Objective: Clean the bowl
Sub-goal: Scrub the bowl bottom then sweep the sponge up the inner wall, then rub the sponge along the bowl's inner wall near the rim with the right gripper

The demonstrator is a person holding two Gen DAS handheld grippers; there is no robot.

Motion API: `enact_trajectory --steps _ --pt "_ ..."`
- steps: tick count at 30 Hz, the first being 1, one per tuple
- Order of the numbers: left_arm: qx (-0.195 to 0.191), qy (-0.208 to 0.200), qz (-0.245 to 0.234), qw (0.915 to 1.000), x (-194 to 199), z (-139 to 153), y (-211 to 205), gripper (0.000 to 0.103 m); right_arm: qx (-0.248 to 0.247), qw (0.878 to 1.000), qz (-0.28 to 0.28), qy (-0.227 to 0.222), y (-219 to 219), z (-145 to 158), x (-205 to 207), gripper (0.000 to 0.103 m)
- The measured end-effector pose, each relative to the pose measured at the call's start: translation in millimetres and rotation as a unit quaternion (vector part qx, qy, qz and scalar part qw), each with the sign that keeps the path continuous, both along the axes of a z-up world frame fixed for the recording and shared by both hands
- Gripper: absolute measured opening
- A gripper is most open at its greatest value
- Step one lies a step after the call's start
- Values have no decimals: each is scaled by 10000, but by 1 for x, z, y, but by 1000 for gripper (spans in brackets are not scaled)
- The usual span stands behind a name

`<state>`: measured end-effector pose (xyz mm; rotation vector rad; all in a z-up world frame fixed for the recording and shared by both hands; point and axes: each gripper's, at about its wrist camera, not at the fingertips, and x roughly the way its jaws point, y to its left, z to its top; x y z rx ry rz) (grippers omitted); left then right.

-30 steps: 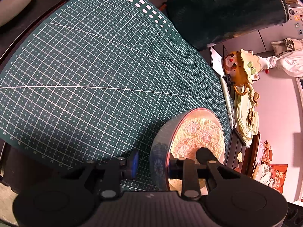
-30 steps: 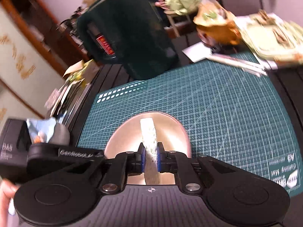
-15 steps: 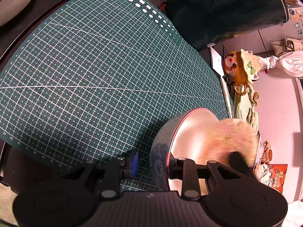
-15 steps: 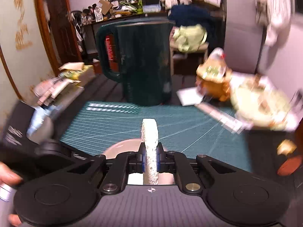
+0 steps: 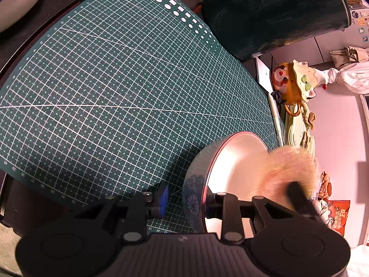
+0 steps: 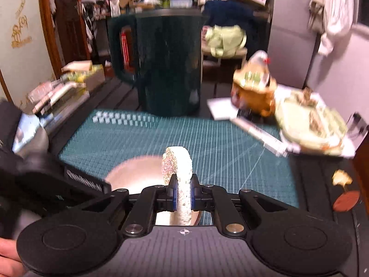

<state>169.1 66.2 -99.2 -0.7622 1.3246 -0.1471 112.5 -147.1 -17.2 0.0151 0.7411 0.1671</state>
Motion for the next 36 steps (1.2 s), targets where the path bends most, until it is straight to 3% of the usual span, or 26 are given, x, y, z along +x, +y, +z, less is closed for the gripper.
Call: enact_trajectory --steps 4,8,14,19,21,24,26,29,31,36 --pt "6 -4 -1 10000 2 -1 0 29 542 9980 222 230 -1 0 1 9" --pt "10 -8 -5 10000 2 -1 0 29 464 9952 345 794 10 -33 13 9" --pt "6 -6 -6 10000 4 -1 1 29 -300 9980 134 544 11 -31 11 9" --pt "4 -6 -3 10000 7 -2 1 29 -299 9994 123 -105 6 0 -1 9" --pt "1 -7 -1 10000 7 -4 1 29 -14 9997 246 -56 5 5 1 9" --pt "-2 -10 -1 10000 6 -5 1 28 455 9972 431 405 8 -9 7 9" --pt "-2 -13 -7 10000 6 -5 1 29 418 9956 437 712 12 -25 13 10" --pt "-3 -15 -20 10000 6 -4 1 29 27 9963 271 811 13 -42 20 10" --pt "-6 -13 -16 10000 6 -4 0 29 -2 9969 110 781 6 -39 20 9" --pt "-3 -14 -16 10000 5 -4 -1 29 -300 9994 16 160 3 -12 10 9"
